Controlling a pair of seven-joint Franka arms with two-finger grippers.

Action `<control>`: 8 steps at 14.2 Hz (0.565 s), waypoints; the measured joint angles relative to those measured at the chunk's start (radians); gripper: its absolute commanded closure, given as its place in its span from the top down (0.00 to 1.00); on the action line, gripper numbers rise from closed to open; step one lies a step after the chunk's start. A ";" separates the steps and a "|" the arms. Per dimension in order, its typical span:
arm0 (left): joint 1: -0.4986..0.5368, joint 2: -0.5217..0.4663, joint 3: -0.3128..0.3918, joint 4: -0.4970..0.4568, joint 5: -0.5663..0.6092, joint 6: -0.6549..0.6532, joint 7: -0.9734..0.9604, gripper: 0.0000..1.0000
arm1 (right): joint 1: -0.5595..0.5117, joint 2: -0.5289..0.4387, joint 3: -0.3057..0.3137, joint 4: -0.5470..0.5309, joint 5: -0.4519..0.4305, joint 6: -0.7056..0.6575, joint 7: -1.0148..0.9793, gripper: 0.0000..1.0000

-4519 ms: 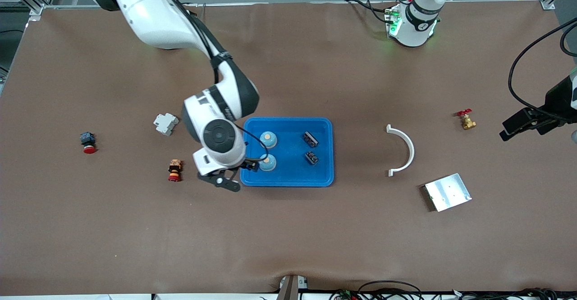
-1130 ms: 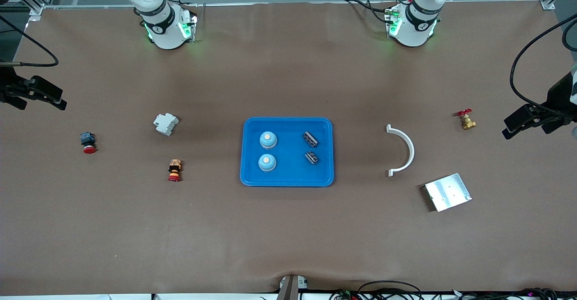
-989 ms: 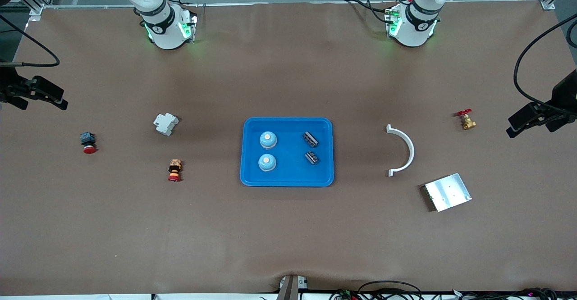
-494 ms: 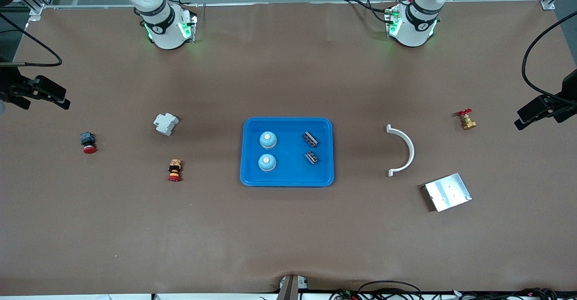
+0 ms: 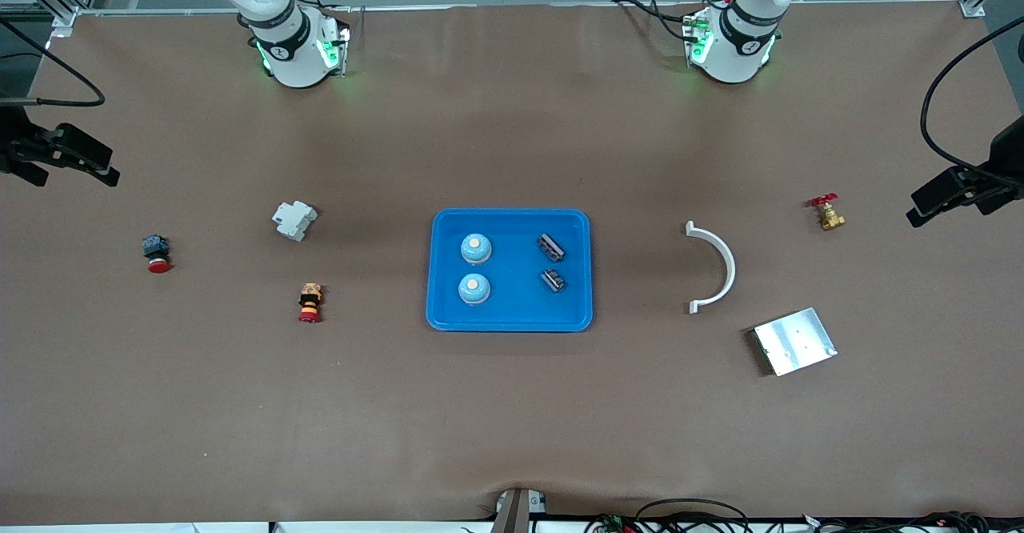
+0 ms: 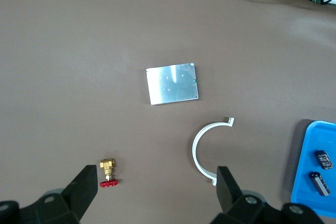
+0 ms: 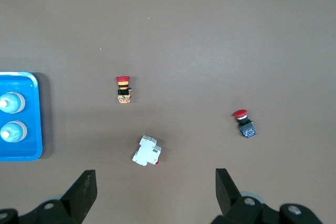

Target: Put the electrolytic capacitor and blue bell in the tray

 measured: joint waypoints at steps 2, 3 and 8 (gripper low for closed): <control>-0.001 0.004 0.000 -0.002 0.000 0.000 0.001 1.00 | 0.000 0.000 -0.001 0.000 0.000 -0.001 0.000 1.00; -0.002 0.006 -0.001 -0.003 0.000 0.000 0.011 1.00 | 0.000 -0.001 -0.001 0.000 0.000 -0.002 0.000 1.00; -0.001 0.007 -0.001 -0.004 0.000 0.000 0.094 1.00 | 0.000 -0.002 -0.001 -0.002 -0.002 -0.006 0.000 1.00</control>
